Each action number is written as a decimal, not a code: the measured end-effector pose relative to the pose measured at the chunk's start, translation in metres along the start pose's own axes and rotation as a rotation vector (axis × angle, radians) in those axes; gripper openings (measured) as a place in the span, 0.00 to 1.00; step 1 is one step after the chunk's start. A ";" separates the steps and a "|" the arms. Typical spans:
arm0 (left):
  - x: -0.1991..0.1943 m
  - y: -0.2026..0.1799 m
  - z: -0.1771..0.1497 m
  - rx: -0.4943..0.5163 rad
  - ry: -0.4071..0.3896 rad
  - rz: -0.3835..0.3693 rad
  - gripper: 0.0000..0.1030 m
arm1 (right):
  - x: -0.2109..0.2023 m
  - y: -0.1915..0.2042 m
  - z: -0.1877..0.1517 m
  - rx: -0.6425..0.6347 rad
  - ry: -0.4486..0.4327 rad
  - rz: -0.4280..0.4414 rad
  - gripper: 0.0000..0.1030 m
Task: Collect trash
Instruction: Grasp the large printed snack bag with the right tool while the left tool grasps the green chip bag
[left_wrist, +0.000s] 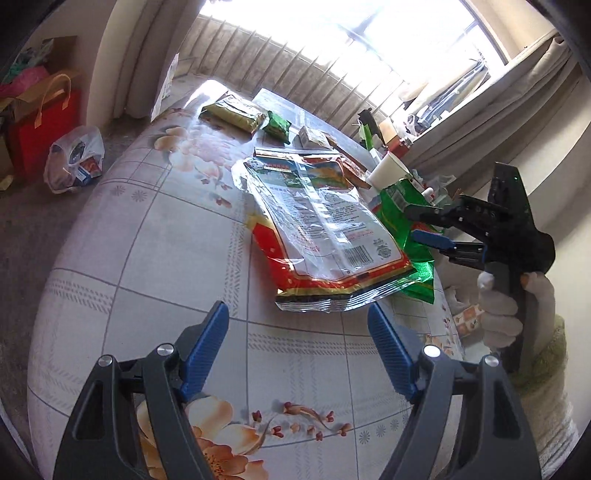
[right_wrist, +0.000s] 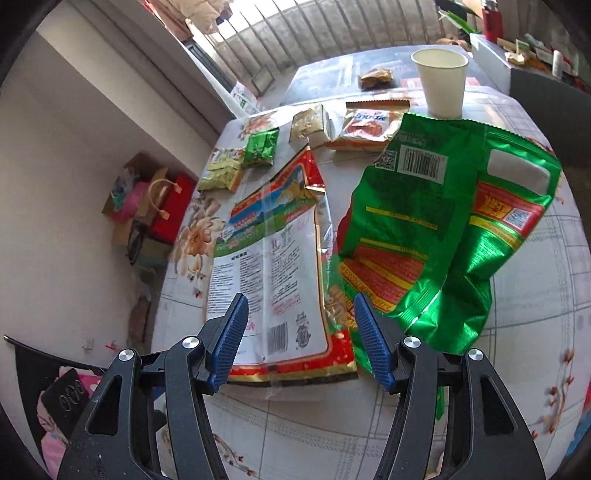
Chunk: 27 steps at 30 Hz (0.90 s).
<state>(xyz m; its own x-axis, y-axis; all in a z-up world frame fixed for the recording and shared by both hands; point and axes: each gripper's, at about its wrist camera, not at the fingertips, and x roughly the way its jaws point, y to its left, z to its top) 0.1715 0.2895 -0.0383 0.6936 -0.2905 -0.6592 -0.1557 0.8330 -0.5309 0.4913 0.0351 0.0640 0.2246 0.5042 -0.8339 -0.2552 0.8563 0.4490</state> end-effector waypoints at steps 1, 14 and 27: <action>0.000 0.002 0.001 -0.002 -0.003 0.004 0.73 | 0.011 0.001 0.005 -0.006 0.024 -0.030 0.56; 0.005 0.009 0.007 -0.033 0.006 0.015 0.55 | 0.047 0.030 -0.011 -0.172 0.139 -0.126 0.25; -0.025 -0.002 0.018 0.006 -0.036 0.036 0.54 | -0.031 0.029 -0.148 -0.340 0.085 -0.151 0.23</action>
<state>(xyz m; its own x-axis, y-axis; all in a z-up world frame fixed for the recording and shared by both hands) 0.1673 0.3036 -0.0114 0.7128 -0.2432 -0.6578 -0.1769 0.8453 -0.5041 0.3378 0.0277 0.0557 0.2083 0.3516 -0.9127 -0.5260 0.8270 0.1986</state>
